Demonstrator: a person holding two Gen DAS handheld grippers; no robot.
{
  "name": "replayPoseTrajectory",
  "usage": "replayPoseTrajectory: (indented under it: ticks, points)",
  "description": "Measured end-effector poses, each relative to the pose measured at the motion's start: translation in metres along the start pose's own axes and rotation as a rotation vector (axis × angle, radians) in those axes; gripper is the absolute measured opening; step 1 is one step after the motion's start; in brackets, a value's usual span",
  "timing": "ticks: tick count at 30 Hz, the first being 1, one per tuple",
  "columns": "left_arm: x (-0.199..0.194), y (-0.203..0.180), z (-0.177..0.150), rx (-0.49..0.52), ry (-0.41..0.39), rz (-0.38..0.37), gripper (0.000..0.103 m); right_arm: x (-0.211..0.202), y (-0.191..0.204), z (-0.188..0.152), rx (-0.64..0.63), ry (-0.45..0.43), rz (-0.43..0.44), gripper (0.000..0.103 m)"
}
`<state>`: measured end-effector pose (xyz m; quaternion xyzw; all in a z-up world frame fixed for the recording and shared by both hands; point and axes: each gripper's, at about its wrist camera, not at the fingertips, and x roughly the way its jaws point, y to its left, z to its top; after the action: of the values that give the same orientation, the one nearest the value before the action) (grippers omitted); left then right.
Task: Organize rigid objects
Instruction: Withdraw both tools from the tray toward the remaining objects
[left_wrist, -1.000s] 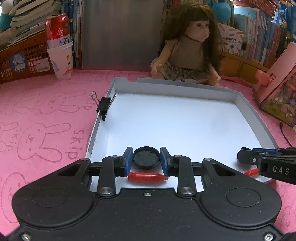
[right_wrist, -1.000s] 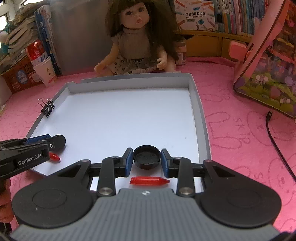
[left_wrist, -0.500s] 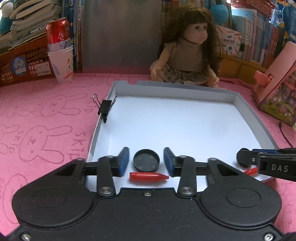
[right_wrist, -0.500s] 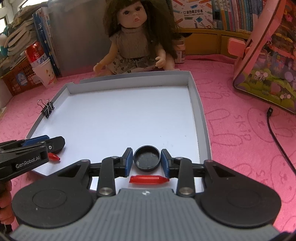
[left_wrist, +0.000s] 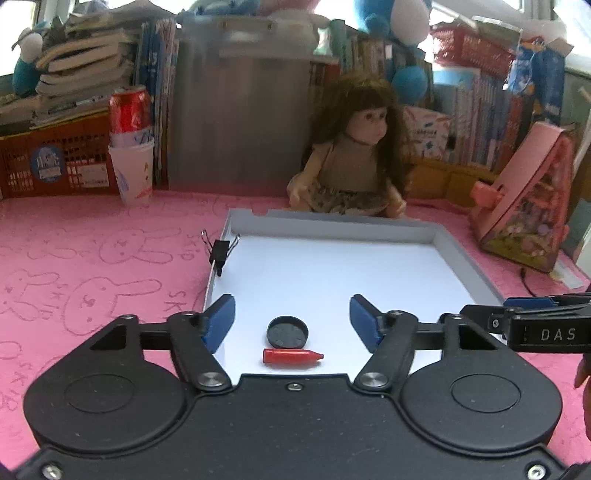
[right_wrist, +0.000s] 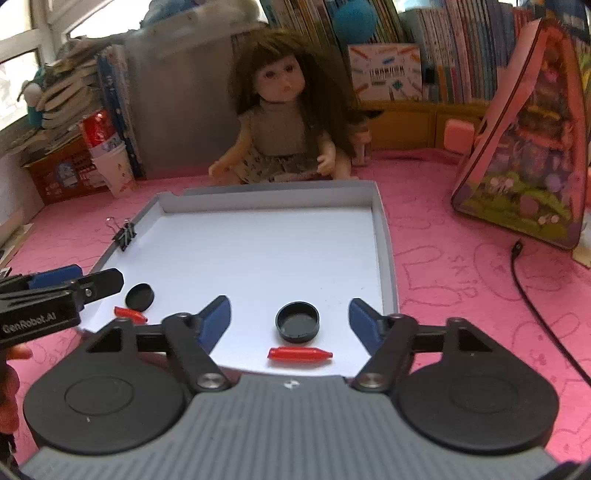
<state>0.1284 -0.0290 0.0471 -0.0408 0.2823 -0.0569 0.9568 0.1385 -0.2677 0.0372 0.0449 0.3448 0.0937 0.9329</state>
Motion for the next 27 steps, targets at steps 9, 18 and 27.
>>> replayPoseTrajectory:
  ticks: [9,18,27]
  points:
    - [-0.047,0.005,-0.018,0.004,-0.063,-0.041,0.073,-0.041,0.014,-0.027,-0.113,-0.115,-0.022,0.089]
    - [-0.079,0.015,-0.052,0.021,-0.059,-0.025,0.077,-0.063,0.014,-0.057,-0.13,-0.154,-0.012,0.09]
    - [-0.102,0.019,-0.082,0.054,-0.031,-0.037,0.076,-0.072,0.02,-0.09,-0.172,-0.224,-0.016,0.09]
